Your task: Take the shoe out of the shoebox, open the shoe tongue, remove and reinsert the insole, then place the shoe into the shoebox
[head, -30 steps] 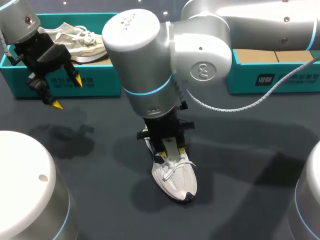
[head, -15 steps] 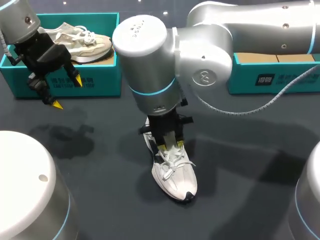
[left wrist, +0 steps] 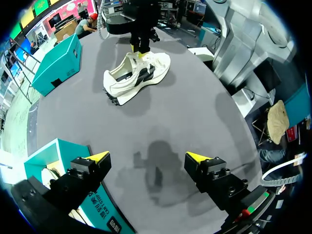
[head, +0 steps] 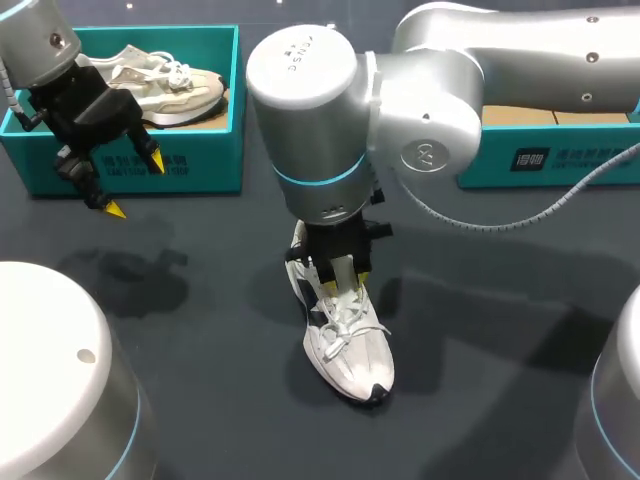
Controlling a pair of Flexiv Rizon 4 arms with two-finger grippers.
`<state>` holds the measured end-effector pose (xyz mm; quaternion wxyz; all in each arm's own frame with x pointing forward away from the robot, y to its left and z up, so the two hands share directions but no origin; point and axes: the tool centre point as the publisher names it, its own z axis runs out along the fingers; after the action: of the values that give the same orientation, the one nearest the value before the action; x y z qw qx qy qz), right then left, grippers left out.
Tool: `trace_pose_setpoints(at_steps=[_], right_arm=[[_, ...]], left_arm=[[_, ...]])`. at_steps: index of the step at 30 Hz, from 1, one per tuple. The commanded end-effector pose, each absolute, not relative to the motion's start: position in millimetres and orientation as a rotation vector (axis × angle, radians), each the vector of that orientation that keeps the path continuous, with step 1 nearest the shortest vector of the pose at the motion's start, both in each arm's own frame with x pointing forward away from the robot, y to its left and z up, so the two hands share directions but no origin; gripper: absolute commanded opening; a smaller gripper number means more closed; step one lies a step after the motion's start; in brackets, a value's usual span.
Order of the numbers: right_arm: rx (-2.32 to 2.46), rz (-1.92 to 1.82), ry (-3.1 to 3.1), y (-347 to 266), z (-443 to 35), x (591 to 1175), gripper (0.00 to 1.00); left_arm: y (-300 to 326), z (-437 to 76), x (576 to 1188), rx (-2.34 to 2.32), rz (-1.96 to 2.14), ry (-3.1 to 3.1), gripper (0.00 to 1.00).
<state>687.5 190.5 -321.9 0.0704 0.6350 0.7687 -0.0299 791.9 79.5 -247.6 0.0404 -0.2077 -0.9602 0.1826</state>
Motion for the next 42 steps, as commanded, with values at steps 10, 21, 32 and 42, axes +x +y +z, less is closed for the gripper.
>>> trace_pose_setpoints(at_steps=[10,21,32,42], right_arm=[[1.820,-0.037,2.417,199.8,-337.4,717.4,0.31],[1.787,-0.014,2.448,203.6,-336.5,722.4,0.28],[1.740,0.007,2.501,207.6,-342.3,729.8,0.28],[1.736,0.038,2.544,202.0,-351.1,739.0,0.28]], left_arm=[[79.9,-247.6,791.5,-0.637,0.555,-2.942,1.00],[79.9,-247.6,791.5,-0.637,0.555,-2.942,1.00],[79.9,-247.6,791.5,-0.637,0.555,-2.942,1.00],[79.9,-247.6,791.5,-0.637,0.555,-2.942,1.00]])
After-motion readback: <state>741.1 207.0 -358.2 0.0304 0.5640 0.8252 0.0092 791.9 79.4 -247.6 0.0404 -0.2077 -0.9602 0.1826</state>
